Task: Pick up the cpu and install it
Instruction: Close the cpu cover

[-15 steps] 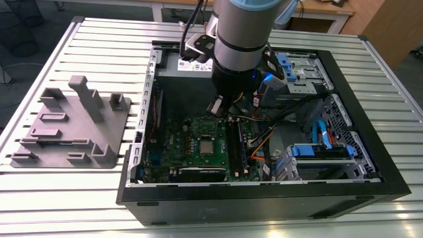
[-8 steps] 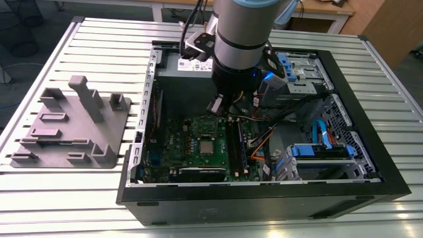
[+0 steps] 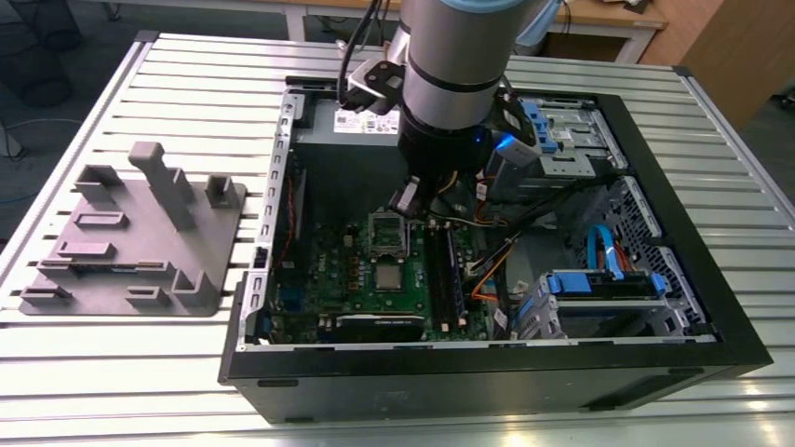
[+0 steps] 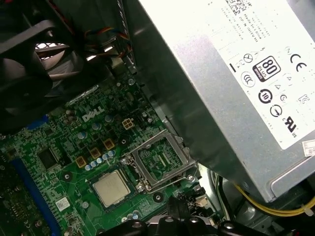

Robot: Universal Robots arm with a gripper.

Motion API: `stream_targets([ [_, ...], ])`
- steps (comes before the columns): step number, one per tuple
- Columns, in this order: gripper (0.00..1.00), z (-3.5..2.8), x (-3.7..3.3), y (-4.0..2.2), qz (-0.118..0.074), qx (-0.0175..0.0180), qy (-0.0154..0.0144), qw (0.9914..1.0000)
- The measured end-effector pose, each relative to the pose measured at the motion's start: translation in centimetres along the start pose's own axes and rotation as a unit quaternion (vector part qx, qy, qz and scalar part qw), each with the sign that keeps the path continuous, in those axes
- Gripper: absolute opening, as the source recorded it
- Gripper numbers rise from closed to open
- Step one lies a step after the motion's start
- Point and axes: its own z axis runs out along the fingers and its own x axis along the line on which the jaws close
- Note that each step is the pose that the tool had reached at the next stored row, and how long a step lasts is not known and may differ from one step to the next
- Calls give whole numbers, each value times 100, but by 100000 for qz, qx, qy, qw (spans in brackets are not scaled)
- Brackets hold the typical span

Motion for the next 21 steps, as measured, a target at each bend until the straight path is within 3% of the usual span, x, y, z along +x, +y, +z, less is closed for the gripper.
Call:
stream_targets([
  [12, 11, 159, -39, -68, -6, 51, -33, 100000],
  [21, 11, 295, -162, 6, 3, 54, -29, 100000],
])
